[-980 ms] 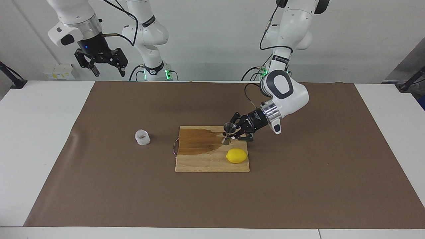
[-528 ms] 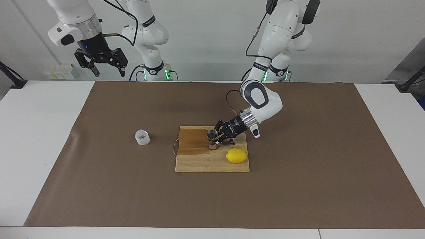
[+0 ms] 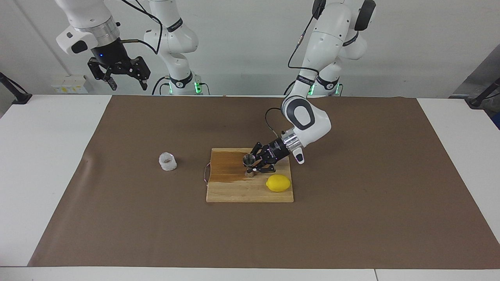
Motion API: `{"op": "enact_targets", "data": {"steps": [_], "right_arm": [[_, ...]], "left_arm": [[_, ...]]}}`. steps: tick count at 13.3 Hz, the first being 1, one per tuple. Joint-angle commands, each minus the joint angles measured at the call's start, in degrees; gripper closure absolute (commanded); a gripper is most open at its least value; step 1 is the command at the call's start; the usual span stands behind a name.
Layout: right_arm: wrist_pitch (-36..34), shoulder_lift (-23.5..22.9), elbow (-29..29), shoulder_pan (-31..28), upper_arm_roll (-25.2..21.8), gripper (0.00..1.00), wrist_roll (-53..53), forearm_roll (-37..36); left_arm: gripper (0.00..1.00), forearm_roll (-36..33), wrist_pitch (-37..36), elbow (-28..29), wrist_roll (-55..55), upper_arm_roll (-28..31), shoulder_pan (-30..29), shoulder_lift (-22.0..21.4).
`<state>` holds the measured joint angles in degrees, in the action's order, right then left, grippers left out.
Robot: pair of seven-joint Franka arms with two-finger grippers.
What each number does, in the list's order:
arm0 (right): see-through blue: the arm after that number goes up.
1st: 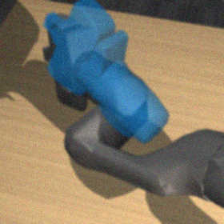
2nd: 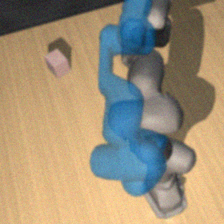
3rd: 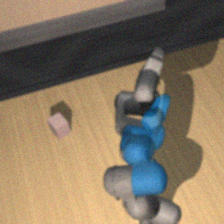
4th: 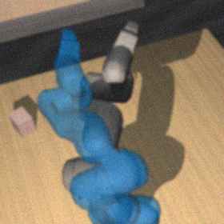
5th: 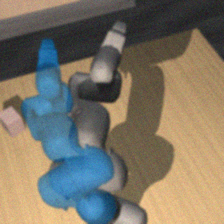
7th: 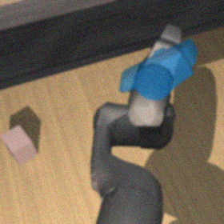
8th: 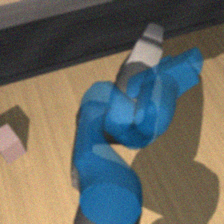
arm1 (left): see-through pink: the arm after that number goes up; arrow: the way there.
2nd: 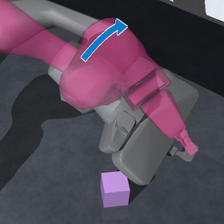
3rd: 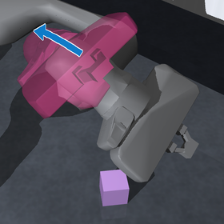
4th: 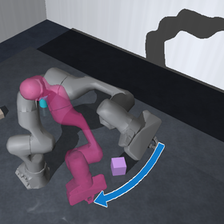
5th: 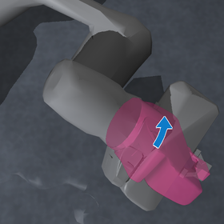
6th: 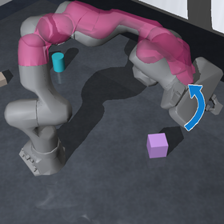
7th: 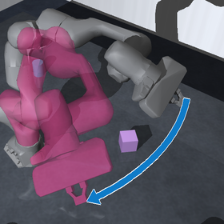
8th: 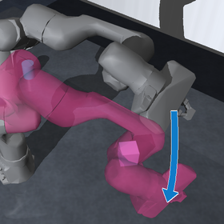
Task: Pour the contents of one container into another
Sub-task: 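Carry the metal cup with the left gripper onto the cutting board, then open the left gripper and withdraw it from the metal cup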
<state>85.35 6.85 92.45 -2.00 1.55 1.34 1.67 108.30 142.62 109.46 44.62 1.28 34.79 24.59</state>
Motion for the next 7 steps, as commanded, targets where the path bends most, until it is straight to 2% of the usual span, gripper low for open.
{"op": "enact_targets", "data": {"steps": [1, 4, 7], "right_arm": [[-0.97, 0.27, -0.25, -0.64, 0.21, 0.0, 0.16, 0.97], [-0.97, 0.27, -0.25, -0.73, 0.21, 0.0, 0.16, 0.97], [-0.97, 0.27, -0.25, -0.73, 0.3, 0.0, 0.16, 0.97]], "left_arm": [[0.0, -5.36, -0.15, 1.01, -0.5, 0.13, -0.07, -1.56], [0.0, -12.04, -0.06, 2.94, -0.24, 0.13, -0.25, -2.7], [0.0, -18.72, -0.06, 8.03, -0.06, 0.3, -0.16, -7.26]]}}
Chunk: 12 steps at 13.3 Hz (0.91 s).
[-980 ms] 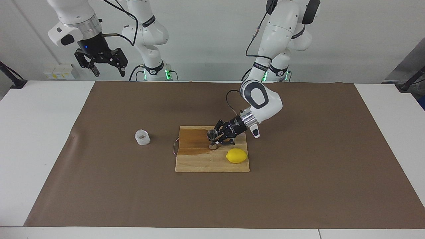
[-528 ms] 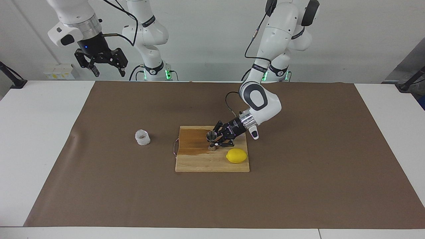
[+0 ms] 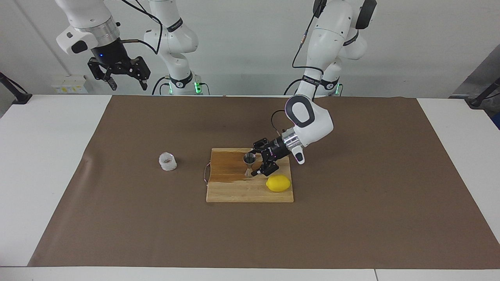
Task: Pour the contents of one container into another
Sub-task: 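Open the left gripper and withdraw it from the metal cup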
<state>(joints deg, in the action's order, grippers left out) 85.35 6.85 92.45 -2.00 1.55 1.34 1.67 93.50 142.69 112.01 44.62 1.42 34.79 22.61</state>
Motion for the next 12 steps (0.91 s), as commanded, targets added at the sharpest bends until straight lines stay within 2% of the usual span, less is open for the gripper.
{"op": "enact_targets", "data": {"steps": [1, 5, 7, 9, 12], "right_arm": [[-0.97, 0.27, -0.25, -0.73, 0.21, 0.0, 0.16, 0.97], [-4.84, 0.89, -0.07, -1.34, 0.03, 0.0, 0.07, 0.97], [-6.07, 1.5, -0.25, -0.99, 0.39, 0.0, -0.72, 0.97], [-6.16, 1.68, -0.43, -0.99, 0.21, 0.0, -10.59, 1.49], [-5.02, 2.21, 0.89, -3.53, -0.4, 0.0, -33.17, 1.58]], "left_arm": [[0.0, -8.47, -0.13, 6.63, -0.06, 0.17, -0.16, -6.69], [0.0, -23.75, -1.26, 10.33, -0.06, 1.13, -1.21, -11.7], [0.0, -35.34, -8.01, 9.02, -0.23, 1.31, -5.5, -11.98], [0.0, -50.54, -13.02, 4.99, -0.58, 1.31, -8.06, -11.98], [0.0, -62.8, -22.68, -1.6, -1.29, 1.31, -12.54, -11.89]]}}
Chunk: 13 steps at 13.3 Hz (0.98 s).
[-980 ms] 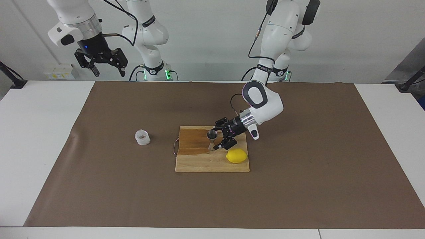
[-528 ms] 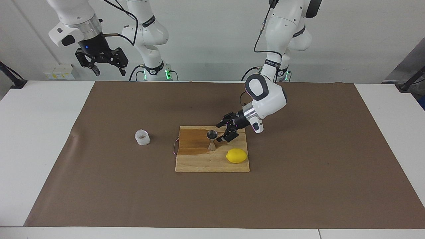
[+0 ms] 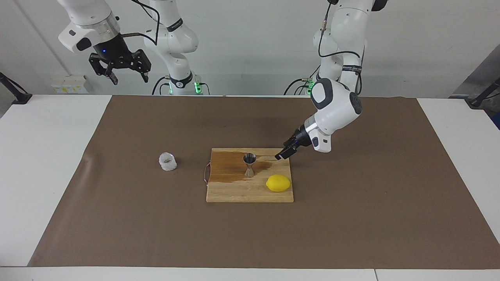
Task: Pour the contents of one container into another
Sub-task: 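Open the left gripper and withdraw it from the metal cup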
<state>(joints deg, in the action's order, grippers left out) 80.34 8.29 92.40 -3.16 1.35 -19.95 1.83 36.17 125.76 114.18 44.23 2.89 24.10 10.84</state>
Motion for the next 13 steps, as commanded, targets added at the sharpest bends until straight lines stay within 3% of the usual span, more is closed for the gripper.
{"op": "enact_targets", "data": {"steps": [1, 4, 6, 9, 13], "right_arm": [[1.47, 0.67, 1.55, -3.16, -0.29, 0.0, -19.61, 1.42], [7.7, -0.29, 5.23, -5.71, -0.29, 0.0, -43.51, 1.51], [10.52, -1.26, 7.52, -6.94, -0.38, 0.0, -52.34, 4.47], [15.02, -2.04, 13.66, -10.27, -0.38, 0.0, -62.9, 12.37], [16.34, -12.65, 14.56, -14.67, -0.29, 0.0, -78.71, 24.5]], "left_arm": [[0.0, -9.67, -9.09, -6.31, -0.72, -0.16, -2.64, 0.06], [0.0, -24.8, -16.39, -9.58, -5.61, -0.16, -3.09, -1.07], [0.0, -25.53, -21.84, -9.85, -16.75, -0.16, -6.94, -3.18], [0.0, -28.24, -22.75, -10.29, -29.68, -0.07, -11.96, -7.22], [0.0, -33.36, -24.06, -14.66, -41.84, -0.16, -16.44, -11.09]]}}
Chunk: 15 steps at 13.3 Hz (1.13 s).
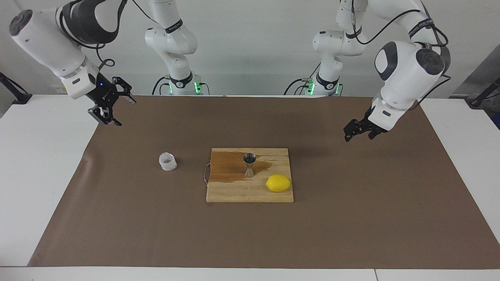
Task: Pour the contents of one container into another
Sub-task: 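Move the right gripper open toward the small white cup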
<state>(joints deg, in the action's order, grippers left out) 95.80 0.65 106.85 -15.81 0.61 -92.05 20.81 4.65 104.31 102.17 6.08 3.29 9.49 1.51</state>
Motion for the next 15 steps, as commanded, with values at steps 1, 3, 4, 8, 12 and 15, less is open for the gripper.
{"op": "enact_targets", "data": {"steps": [1, 3, 4, 8, 12, 15], "right_arm": [[2.19, -7.66, 0.11, -2.55, 0.45, 0.0, -11.35, 8.69], [3.96, -11.01, 1.07, -2.64, 0.45, 0.0, -16.65, 13.62], [4.05, -12.59, 2.47, -2.73, 0.45, 0.0, -19.11, 16.34], [3.69, -21.1, 3.27, -4.04, 0.45, 0.0, -30.96, 25.31], [4.39, -24.38, 3.45, -4.14, 0.45, 0.0, -38.97, 27.78], [6.58, -24.65, 4.41, -3.26, 0.54, 0.0, -41.72, 30.07]], "left_arm": [[0.0, -2.71, -4.71, -4.94, -4.49, -0.56, -2.19, -1.94], [0.0, -6.39, -8.14, -9.77, -5.98, -0.74, -1.67, -1.25], [0.0, -6.5, -9.29, -11.36, -5.99, -0.82, -1.49, -1.15], [0.0, -6.58, -13.34, -14.1, -5.99, -1.53, -1.22, -1.33], [0.0, -6.06, -15.53, -13.31, -6.16, -3.72, -2.71, -2.47], [0.0, -5.97, -15.99, -11.47, -8.96, -5.83, -5.78, -3.17]]}}
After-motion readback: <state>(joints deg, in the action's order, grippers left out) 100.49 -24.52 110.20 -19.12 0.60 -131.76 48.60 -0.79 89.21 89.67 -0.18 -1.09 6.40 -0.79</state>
